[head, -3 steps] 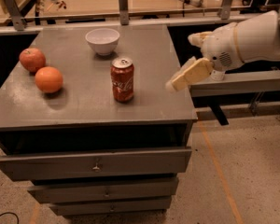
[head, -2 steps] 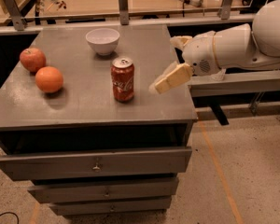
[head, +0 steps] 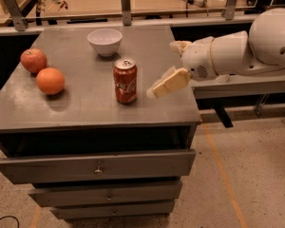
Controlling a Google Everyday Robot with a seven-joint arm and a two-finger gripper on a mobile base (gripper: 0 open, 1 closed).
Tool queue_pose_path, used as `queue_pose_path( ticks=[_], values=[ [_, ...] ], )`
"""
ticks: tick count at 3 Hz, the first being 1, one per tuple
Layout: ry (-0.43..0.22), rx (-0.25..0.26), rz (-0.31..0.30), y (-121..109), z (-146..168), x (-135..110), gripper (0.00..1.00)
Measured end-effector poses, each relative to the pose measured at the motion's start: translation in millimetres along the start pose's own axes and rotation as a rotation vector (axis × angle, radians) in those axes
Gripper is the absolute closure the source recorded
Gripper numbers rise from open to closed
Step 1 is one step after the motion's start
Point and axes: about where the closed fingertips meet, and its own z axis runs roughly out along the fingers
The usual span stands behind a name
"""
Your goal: Place coke can into white bowl
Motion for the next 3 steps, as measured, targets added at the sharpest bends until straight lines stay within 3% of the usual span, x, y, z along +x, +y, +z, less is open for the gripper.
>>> queue_pose_path(
  ticks=[2,3],
  values=[
    [-0.057,-0.087,0.033,11,68,6,0.0],
    [-0.062,-0.159,0.055,20,94,4,0.18]
  ],
)
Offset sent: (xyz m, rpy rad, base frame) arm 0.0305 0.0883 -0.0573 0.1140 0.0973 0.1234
